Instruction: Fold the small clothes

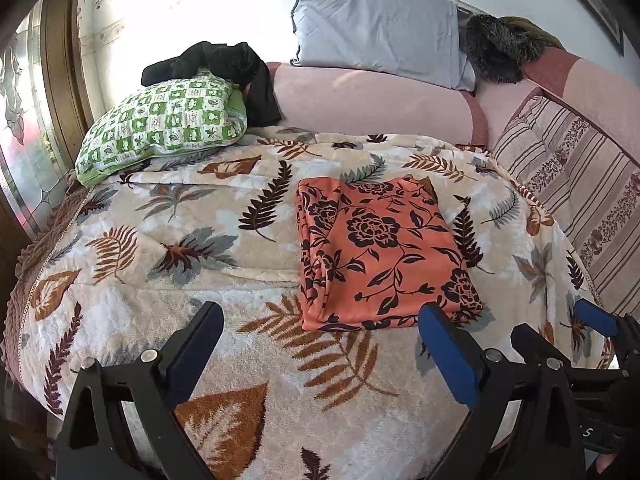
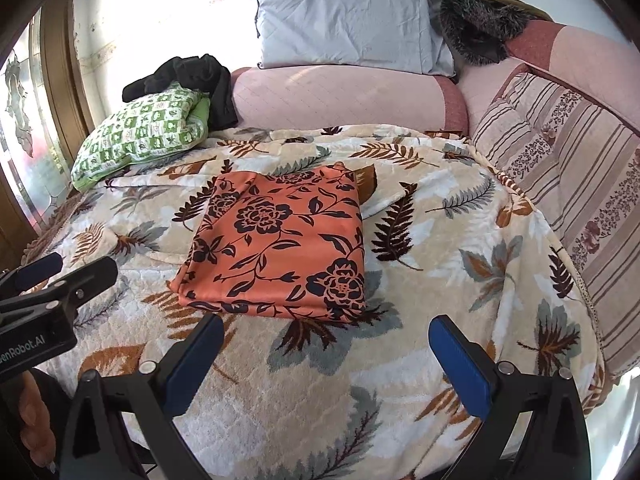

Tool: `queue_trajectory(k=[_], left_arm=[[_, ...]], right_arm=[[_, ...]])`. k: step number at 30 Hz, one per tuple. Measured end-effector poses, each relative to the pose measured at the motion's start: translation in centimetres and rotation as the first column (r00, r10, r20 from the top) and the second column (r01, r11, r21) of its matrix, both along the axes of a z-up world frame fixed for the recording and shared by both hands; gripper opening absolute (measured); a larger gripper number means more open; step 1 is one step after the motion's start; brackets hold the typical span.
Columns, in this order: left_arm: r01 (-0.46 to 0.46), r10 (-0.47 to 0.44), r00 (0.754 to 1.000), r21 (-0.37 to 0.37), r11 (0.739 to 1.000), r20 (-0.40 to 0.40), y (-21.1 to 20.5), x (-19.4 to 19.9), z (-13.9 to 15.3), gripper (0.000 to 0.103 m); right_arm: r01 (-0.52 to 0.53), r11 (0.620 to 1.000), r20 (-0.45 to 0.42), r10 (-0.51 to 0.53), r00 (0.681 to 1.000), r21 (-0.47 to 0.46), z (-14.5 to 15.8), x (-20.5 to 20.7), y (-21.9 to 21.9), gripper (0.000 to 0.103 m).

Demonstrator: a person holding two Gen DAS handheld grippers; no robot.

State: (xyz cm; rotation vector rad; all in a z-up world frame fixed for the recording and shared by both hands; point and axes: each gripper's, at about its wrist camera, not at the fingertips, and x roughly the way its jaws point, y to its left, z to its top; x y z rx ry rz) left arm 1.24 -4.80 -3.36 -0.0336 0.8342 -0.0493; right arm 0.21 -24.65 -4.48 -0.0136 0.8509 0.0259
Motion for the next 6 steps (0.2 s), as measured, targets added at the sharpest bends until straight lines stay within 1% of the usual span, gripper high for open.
queue_trajectory(k=[6], left_arm=[[0.006,-0.006,1.000,0.011,1.000,0.020,-0.31,0.15,0.39,0.098]], right_arm=[[0.002,1.000,0.003,-0.002,1.000,0.001,0.00,0.09,0.29,0.103]])
